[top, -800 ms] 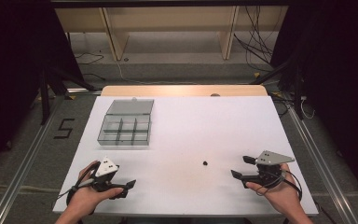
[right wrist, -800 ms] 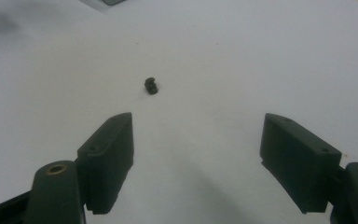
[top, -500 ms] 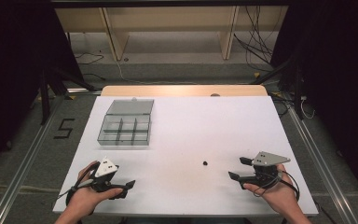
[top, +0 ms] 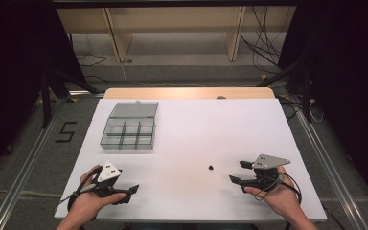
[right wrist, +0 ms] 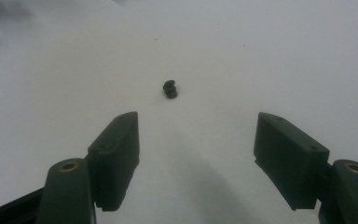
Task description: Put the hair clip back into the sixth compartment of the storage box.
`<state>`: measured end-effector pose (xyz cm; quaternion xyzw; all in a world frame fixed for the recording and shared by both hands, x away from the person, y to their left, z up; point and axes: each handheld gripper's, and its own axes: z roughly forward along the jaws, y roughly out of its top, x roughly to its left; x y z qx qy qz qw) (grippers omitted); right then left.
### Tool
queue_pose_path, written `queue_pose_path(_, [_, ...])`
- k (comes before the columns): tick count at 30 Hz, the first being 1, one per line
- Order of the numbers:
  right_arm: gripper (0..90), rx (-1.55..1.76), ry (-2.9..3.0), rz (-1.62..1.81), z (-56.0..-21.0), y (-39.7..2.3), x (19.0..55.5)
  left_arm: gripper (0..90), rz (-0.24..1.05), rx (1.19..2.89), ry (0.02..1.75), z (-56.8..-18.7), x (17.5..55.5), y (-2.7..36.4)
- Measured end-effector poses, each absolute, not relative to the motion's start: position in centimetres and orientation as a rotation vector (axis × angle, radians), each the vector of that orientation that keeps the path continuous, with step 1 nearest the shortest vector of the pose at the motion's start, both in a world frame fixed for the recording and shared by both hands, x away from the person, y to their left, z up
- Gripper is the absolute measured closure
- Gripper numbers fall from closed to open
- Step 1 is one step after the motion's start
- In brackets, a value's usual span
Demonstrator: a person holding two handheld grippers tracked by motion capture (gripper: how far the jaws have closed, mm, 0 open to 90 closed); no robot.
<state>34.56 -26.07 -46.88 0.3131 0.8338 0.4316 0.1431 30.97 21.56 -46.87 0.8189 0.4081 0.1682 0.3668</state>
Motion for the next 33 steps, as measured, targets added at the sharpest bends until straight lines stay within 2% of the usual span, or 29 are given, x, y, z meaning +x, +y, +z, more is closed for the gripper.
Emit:
queue_pose_path(12, [34.2, 0.887, 2.415, 1.242, -47.2, -25.2, 35.2, 16.5, 0.436, 2.107, 1.046, -46.9, 31.0, 21.5])
queue_pose_path(33, [45.0, 0.85, 2.475, 1.189, -48.5, -21.3, 37.6, 16.5, 0.43, 2.106, 1.044, -47.0, 31.0, 21.4])
